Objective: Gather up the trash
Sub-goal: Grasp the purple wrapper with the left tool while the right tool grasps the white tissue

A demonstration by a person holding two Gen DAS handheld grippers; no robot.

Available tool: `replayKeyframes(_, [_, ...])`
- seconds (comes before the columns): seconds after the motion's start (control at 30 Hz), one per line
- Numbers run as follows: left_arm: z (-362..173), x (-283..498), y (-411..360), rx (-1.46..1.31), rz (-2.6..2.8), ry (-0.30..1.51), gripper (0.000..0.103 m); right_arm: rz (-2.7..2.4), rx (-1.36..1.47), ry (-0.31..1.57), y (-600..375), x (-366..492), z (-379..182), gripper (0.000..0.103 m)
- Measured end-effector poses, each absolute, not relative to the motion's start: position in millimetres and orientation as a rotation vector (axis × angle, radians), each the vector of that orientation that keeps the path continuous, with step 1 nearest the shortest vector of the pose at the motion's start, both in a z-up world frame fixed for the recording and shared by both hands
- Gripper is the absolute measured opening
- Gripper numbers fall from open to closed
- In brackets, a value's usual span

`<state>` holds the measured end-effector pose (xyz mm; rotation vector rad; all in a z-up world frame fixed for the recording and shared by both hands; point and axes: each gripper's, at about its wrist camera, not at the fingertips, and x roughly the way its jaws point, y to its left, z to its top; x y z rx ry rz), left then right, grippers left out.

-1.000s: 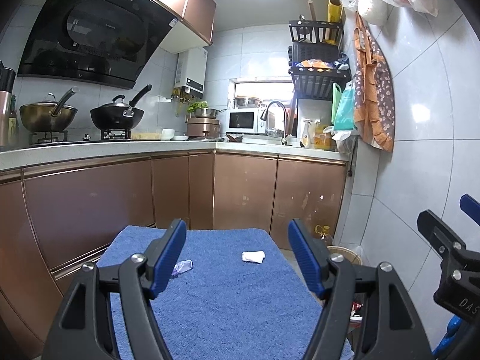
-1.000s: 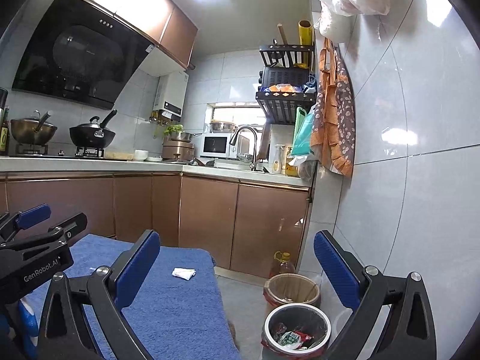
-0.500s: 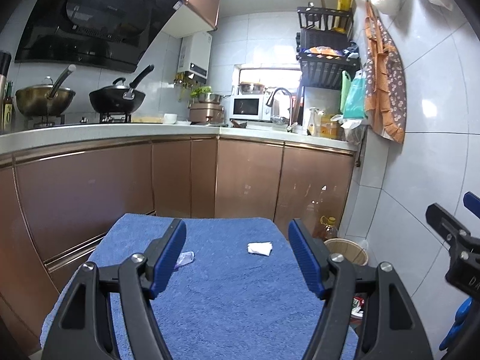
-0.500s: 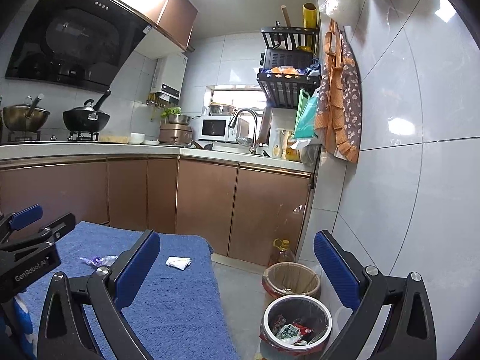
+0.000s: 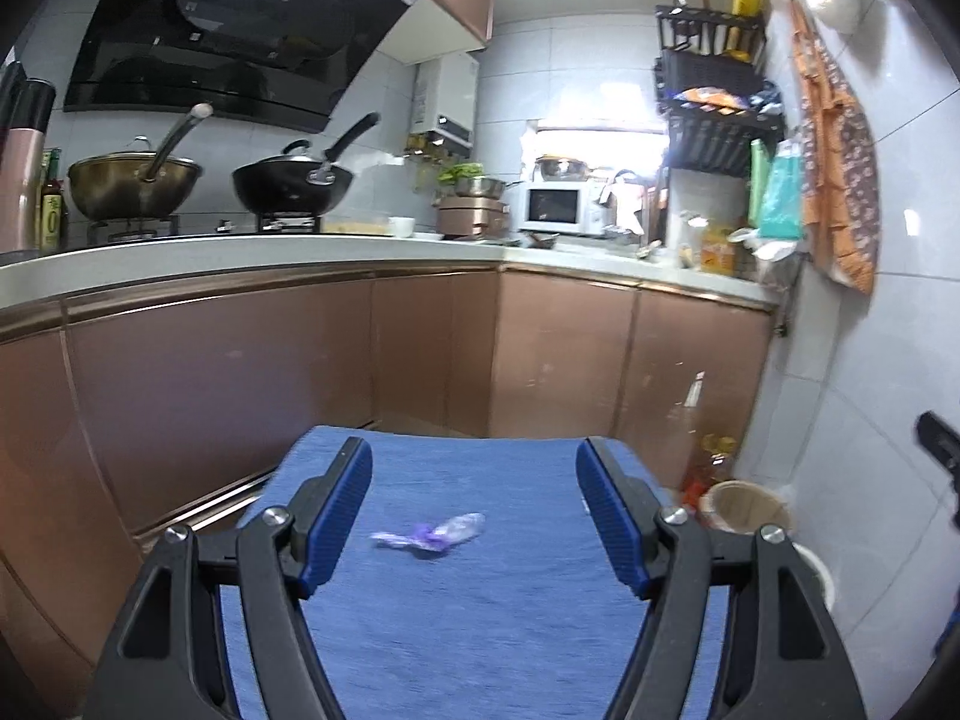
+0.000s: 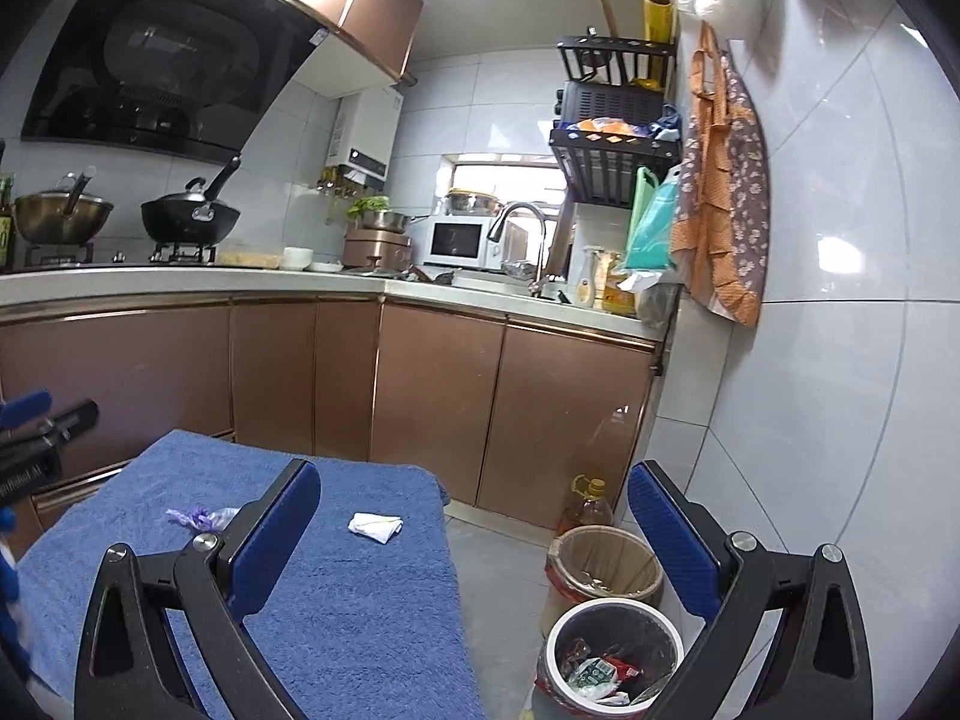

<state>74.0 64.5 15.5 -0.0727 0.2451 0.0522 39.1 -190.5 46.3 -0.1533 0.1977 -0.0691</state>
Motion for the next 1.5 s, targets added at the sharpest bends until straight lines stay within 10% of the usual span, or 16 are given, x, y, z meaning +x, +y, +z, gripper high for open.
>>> replayKeyframes(1.2, [-174.0, 334.1, 116.5, 0.11, -0.304, 0.814, 0.067, 0.241, -0.002, 0.781, -150.5, 381.8, -142.4, 0.098])
replayKeyframes(1.4, [-187.6, 340.6, 104.8, 0.155, -0.329, 0.859, 0.038, 0.227, 0.004, 0.861, -150.6, 414.9, -167.1, 0.087])
replayKeyframes(1.5, [-188.5, 338.8, 100.8, 0.173, -0.335, 0.854, 0.031, 0.228, -0.008, 0.9, -148.6, 420.5, -177.9, 0.064])
